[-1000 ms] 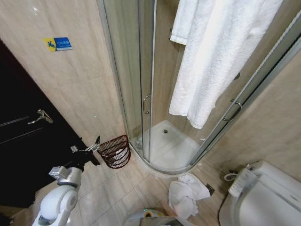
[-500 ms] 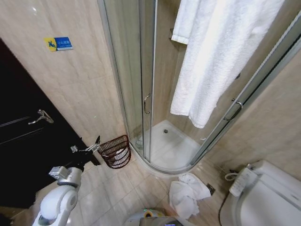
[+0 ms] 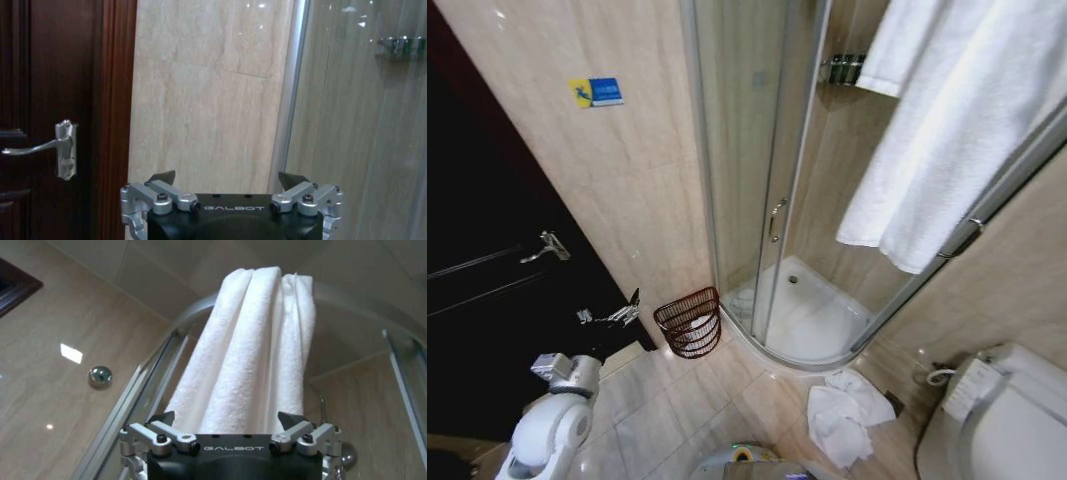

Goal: Discard the used towel into the hamper.

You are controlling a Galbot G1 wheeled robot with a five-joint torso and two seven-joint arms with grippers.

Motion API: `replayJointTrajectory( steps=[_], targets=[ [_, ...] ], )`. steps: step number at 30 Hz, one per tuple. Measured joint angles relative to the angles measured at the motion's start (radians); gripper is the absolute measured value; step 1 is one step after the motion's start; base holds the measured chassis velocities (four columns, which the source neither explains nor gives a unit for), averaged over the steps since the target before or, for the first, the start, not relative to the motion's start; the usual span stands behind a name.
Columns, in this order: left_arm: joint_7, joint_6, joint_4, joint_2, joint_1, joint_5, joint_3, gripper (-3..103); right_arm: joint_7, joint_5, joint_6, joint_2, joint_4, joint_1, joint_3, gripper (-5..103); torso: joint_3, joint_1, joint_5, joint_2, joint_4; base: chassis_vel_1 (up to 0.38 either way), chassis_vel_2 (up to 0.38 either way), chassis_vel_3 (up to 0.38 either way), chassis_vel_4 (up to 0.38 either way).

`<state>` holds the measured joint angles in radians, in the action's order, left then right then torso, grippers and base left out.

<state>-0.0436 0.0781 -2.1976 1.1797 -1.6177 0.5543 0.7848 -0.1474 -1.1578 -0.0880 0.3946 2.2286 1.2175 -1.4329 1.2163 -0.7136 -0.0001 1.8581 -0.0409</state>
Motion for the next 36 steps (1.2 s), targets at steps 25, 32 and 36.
replayJointTrajectory(
  steps=[25, 32, 36],
  targets=[
    [0.0, 0.0, 0.0, 0.0, 0.0, 0.0, 0.0, 100, 0.116, -0.184, 0.005, -0.196, -0.188, -0.109, 0.064, 100, -0.001, 0.001, 0.0001, -0.002, 0.0003, -0.019, -0.013, 0.01, 0.01],
    [0.0, 0.0, 0.0, 0.0, 0.0, 0.0, 0.0, 100, 0.116, -0.171, 0.026, -0.23, -0.211, -0.044, 0.063, 100, -0.001, 0.001, 0.0001, -0.003, 0.0002, 0.0, 0.0, 0.0, 0.0],
    [0.0, 0.0, 0.0, 0.0, 0.0, 0.0, 0.0, 100, 0.116, -0.159, 0.039, -0.248, -0.207, -0.002, 0.058, 102, -0.002, 0.002, -0.0001, -0.003, 0.0002, 0.0, 0.0, 0.0, 0.0]
  ],
)
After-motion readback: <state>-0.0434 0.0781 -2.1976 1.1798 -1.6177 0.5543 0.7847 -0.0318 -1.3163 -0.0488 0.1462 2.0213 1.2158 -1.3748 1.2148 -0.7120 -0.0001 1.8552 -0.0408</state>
